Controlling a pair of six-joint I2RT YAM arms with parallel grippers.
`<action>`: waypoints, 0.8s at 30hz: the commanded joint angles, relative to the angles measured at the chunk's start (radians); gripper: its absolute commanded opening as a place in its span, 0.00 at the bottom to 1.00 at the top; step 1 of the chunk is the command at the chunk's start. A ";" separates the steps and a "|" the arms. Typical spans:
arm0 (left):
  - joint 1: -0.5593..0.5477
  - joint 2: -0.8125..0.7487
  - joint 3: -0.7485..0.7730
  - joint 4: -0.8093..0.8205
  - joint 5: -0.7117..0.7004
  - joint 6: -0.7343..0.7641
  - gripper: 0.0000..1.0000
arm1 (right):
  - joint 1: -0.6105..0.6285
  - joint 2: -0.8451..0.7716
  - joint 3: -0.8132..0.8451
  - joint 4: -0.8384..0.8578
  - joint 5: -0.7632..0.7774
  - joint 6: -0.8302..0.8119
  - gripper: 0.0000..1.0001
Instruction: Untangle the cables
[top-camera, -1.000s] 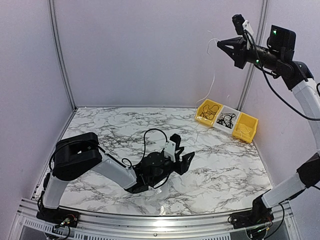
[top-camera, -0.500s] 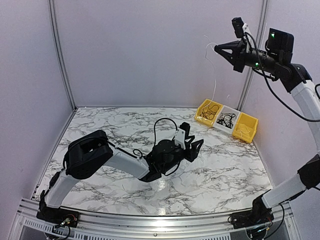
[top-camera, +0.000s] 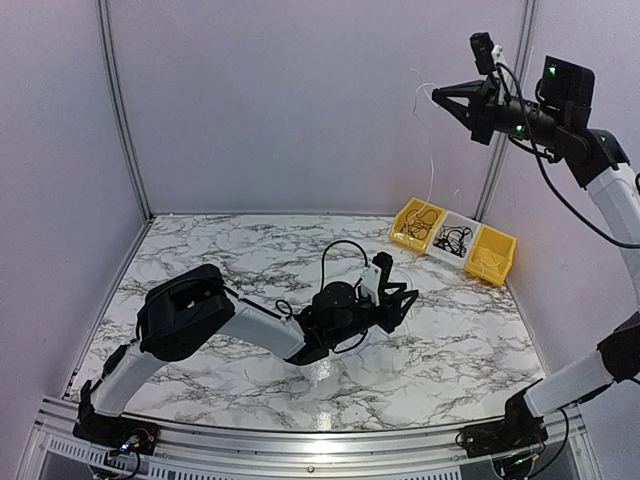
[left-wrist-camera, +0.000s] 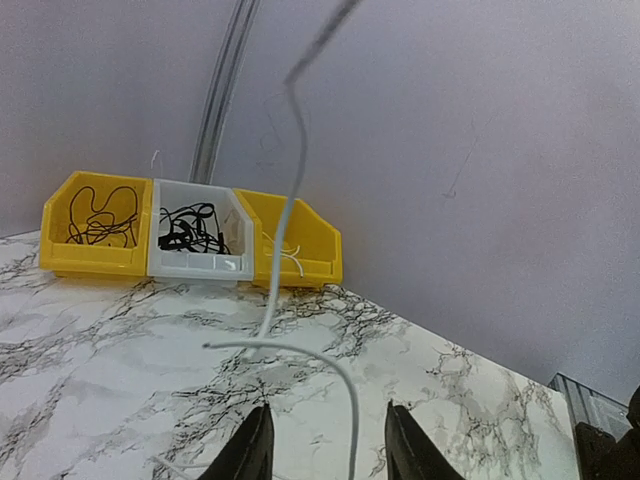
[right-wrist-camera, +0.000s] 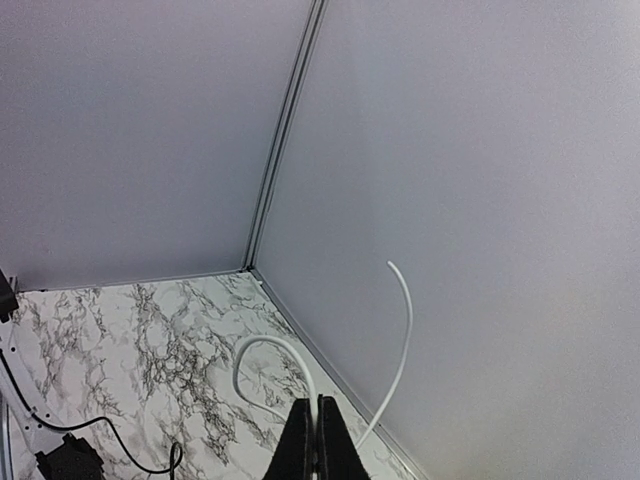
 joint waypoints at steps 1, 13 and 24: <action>-0.003 0.031 0.041 0.006 0.060 -0.006 0.40 | -0.006 -0.018 -0.007 0.028 -0.016 0.024 0.00; 0.012 0.145 0.207 -0.063 0.037 -0.046 0.06 | -0.005 -0.008 0.052 0.018 -0.010 0.039 0.00; -0.017 0.089 0.007 -0.032 0.011 -0.065 0.00 | -0.025 0.069 0.264 0.032 0.288 -0.057 0.00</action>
